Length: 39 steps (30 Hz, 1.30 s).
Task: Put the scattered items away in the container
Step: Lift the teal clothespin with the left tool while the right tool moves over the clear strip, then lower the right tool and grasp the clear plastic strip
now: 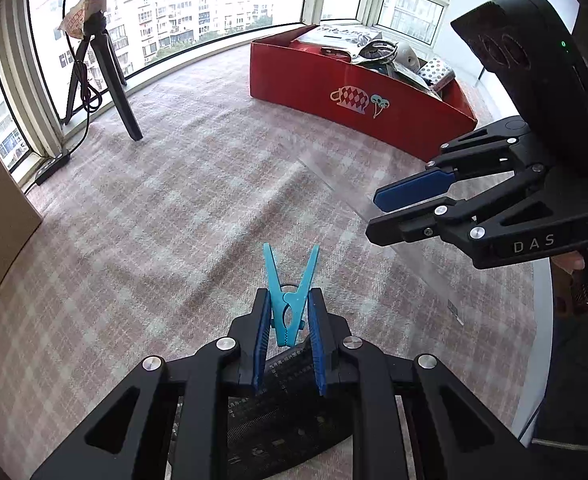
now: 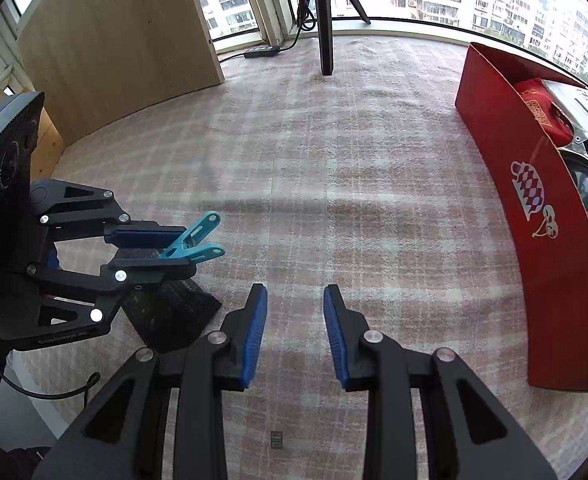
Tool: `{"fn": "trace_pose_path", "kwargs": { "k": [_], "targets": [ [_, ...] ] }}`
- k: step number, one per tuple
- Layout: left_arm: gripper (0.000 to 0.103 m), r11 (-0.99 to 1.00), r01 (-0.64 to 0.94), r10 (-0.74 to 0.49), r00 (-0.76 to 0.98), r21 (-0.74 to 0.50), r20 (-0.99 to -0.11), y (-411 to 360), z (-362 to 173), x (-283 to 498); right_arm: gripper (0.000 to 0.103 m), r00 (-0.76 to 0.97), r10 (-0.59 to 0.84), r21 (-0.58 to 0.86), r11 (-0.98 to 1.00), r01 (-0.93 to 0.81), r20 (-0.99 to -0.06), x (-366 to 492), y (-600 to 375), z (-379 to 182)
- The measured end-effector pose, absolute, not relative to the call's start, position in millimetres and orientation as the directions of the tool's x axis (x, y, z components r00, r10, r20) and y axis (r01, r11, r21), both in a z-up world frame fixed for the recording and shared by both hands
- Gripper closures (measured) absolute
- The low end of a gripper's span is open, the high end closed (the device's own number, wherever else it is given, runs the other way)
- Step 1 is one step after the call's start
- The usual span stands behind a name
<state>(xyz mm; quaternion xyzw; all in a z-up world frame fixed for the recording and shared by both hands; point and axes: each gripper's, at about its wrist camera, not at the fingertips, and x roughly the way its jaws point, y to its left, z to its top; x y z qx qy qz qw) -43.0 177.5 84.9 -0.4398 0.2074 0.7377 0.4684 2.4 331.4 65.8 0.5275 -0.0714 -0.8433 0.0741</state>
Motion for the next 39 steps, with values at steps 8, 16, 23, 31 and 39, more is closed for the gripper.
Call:
{"fn": "trace_pose_path", "kwargs": {
  "k": [8,16,23,31,39],
  "targets": [
    [0.086,-0.486,-0.870,0.532,-0.219,-0.083,-0.818,178.9,112.7,-38.1,0.101,-0.536,-0.201,0.215,-0.976,0.037,-0.820,16.5,343.1,102.7],
    [0.086,-0.504,-0.862,0.511,-0.248,-0.053,-0.823,192.6,117.9,-37.6,0.101,-0.543,-0.176,0.204,-0.979,0.008,-0.821,18.3,364.5,97.2],
    [0.086,-0.511,-0.857,0.502,-0.242,-0.059,-0.831,188.5,110.8,-28.4,0.065,-0.459,-0.127,0.170,-0.984,-0.055,-0.879,0.9,372.9,52.0],
    [0.086,-0.512,-0.855,0.515,-0.223,-0.088,-0.828,184.4,100.2,-32.1,0.062,-0.370,-0.101,0.156,-0.980,-0.122,-0.923,-21.4,375.0,22.3],
    [0.086,-0.499,-0.859,0.539,-0.206,-0.113,-0.816,179.6,96.1,-36.1,0.058,-0.288,-0.001,0.020,-0.998,-0.062,-0.958,-43.5,349.0,13.7]
  ]
}}
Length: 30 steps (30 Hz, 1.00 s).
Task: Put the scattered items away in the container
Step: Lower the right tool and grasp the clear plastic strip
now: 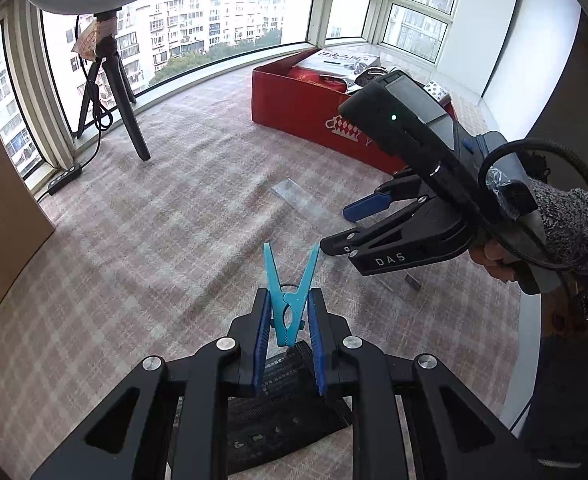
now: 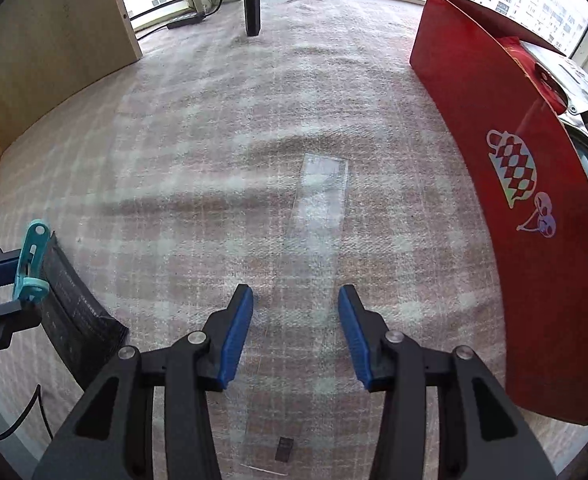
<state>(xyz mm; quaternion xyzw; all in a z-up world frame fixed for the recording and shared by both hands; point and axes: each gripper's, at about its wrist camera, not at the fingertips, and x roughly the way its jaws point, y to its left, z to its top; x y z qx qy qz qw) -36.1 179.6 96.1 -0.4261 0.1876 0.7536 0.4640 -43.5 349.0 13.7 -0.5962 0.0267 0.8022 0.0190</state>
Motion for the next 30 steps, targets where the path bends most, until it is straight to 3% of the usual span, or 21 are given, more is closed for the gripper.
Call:
{"fn": "trace_pose_path", "kwargs": {
  "k": [4,6,11,30],
  "targets": [
    [0.086,-0.495,-0.860,0.552,-0.201,-0.125,-0.809,179.0,93.2,-37.0,0.064,-0.248,0.023,-0.013,-0.999,-0.039,-0.968,-50.9,339.9,13.1],
    [0.086,-0.493,-0.860,0.559,-0.197,-0.132,-0.805,178.3,92.8,-36.0,0.073,-0.231,0.007,0.001,-0.999,-0.037,-0.973,-53.4,343.1,13.7],
    [0.086,-0.491,-0.862,0.560,-0.199,-0.129,-0.804,174.8,93.1,-33.8,0.074,-0.228,-0.108,0.130,-0.988,-0.083,-0.968,-49.2,359.2,17.5],
    [0.086,-0.497,-0.864,0.565,-0.249,-0.083,-0.786,189.4,127.3,-24.5,0.074,-0.497,-0.101,0.166,-0.982,-0.089,-0.862,11.4,369.2,107.7]
  ]
}}
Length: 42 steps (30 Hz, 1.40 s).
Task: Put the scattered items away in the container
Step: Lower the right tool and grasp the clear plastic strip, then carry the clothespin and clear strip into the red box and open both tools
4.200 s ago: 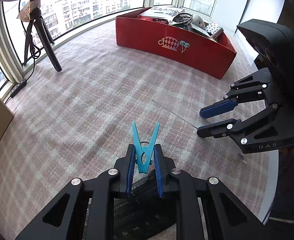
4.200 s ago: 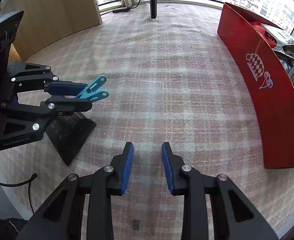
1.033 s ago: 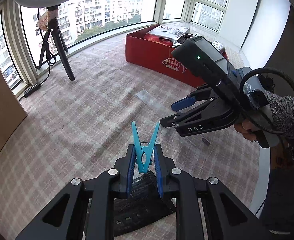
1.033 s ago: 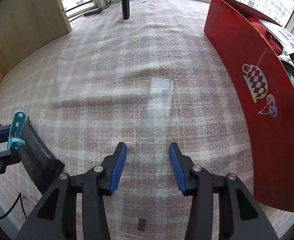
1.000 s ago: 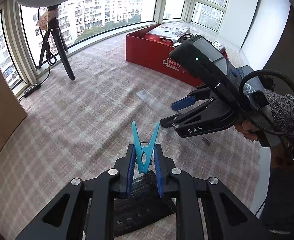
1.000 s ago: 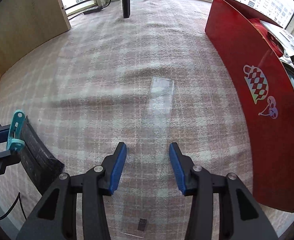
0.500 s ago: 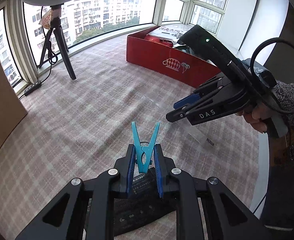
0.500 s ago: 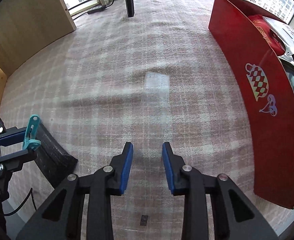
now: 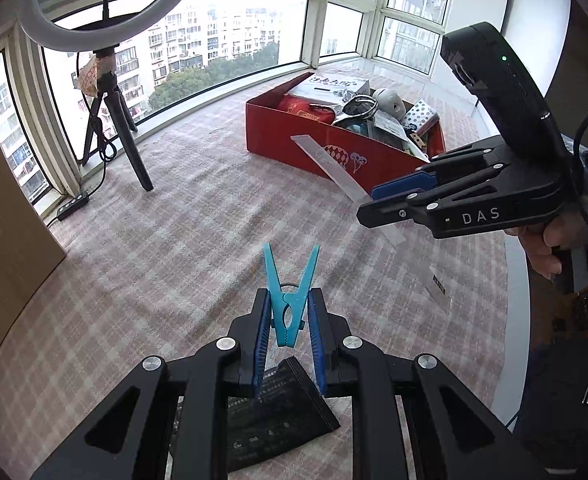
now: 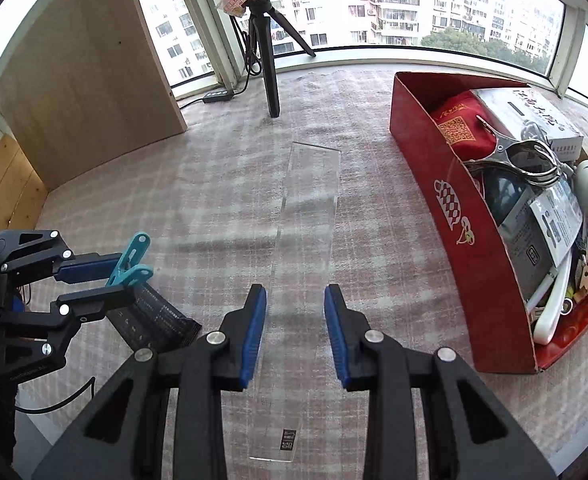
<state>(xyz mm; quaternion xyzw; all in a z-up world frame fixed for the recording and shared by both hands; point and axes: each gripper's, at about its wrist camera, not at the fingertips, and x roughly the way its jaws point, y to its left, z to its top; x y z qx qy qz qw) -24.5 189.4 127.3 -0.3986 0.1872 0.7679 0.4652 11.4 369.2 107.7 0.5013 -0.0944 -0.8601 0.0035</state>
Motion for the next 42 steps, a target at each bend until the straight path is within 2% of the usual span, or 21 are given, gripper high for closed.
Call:
{"fn": "trace_pose_path", "kwargs": {
  "k": [9,21,31,42],
  "targets": [
    [0.086,-0.489,-0.871,0.561,-0.281,-0.037,-0.779,222.3,152.2,-9.5,0.074,-0.588,-0.057,0.166,-0.977,-0.134,-0.807,51.3,409.8,147.4],
    [0.086,-0.473,-0.879,0.627,-0.286,-0.062,-0.724,325.7,190.8,5.0,0.074,-0.680,0.076,0.139,-0.956,-0.256,-0.730,83.9,519.7,192.0],
    [0.086,-0.466,-0.880,0.647,-0.267,-0.093,-0.714,424.9,190.2,-0.4,0.074,-0.708,0.128,0.115,-0.952,-0.285,-0.694,71.1,585.6,194.3],
    [0.086,-0.488,-0.865,0.629,-0.260,-0.113,-0.732,477.2,176.1,-9.2,0.074,-0.726,0.140,0.076,-0.964,-0.256,-0.674,35.2,619.7,186.7]
  ]
}}
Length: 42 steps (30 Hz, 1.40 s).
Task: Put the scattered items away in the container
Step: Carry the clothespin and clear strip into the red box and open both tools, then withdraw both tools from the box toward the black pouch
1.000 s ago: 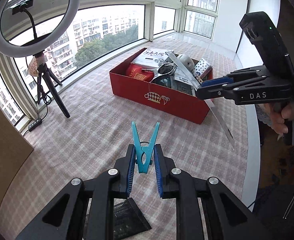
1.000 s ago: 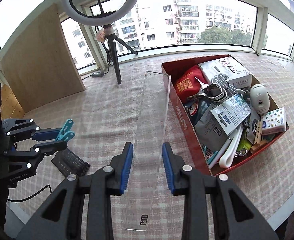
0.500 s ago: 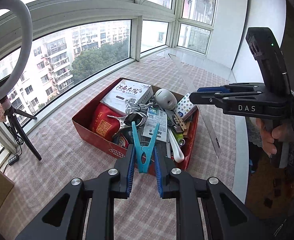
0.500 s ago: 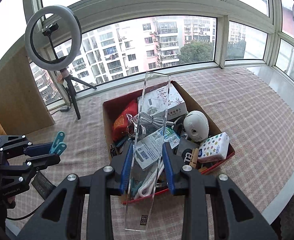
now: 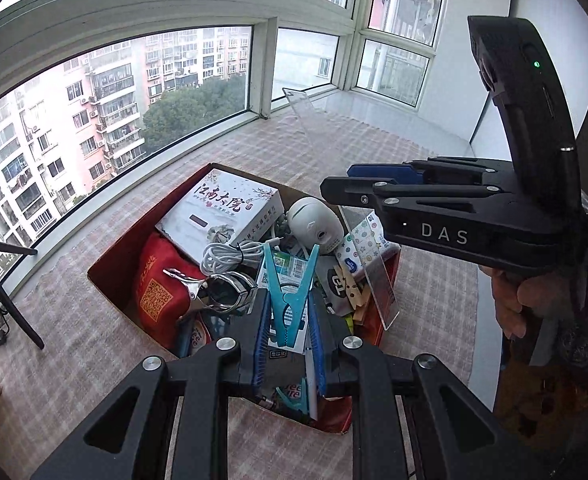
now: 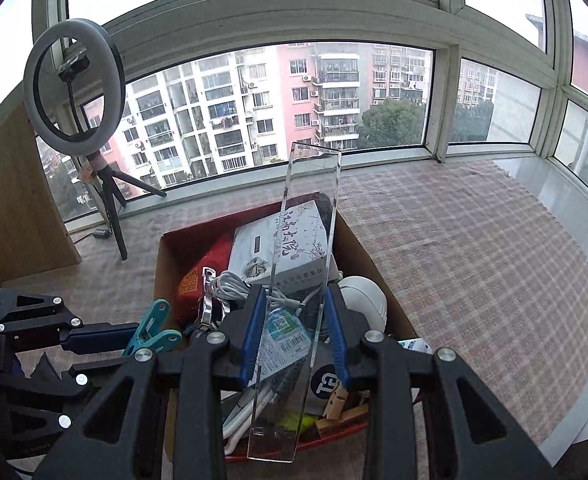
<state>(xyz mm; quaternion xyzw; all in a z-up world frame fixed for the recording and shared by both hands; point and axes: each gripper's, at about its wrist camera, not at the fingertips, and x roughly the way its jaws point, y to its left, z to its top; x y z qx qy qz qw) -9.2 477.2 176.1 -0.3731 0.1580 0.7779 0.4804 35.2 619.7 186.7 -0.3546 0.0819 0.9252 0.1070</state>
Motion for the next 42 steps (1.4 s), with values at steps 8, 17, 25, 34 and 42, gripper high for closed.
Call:
{"fn": "trace_pose_path", "kwargs": {
  "k": [8,17,25,34,42],
  "targets": [
    [0.080,-0.539,-0.835,0.598,-0.289,-0.109,-0.748,490.9,167.1,-13.9,0.050,-0.715,0.132,0.071,-0.967,-0.246,-0.687,16.4,630.4,177.3],
    [0.079,-0.541,-0.835,0.589,-0.296,-0.095,-0.752,479.2,166.8,-9.8,0.049,-0.719,0.109,0.142,-0.950,-0.279,-0.687,37.2,644.0,177.6],
    [0.079,-0.551,-0.830,0.581,-0.308,-0.085,-0.753,456.7,167.9,-5.5,0.049,-0.719,0.095,0.195,-0.931,-0.310,-0.689,51.7,645.1,175.8],
    [0.079,-0.608,-0.793,0.552,-0.386,-0.041,-0.739,379.7,189.6,-11.7,0.049,-0.750,0.042,0.252,-0.928,-0.274,-0.661,67.0,622.2,196.9],
    [0.079,-0.714,-0.699,0.465,-0.508,0.032,-0.725,261.3,211.3,-16.4,0.049,-0.785,-0.063,0.263,-0.956,-0.130,-0.616,66.0,554.7,222.9]
  ]
}}
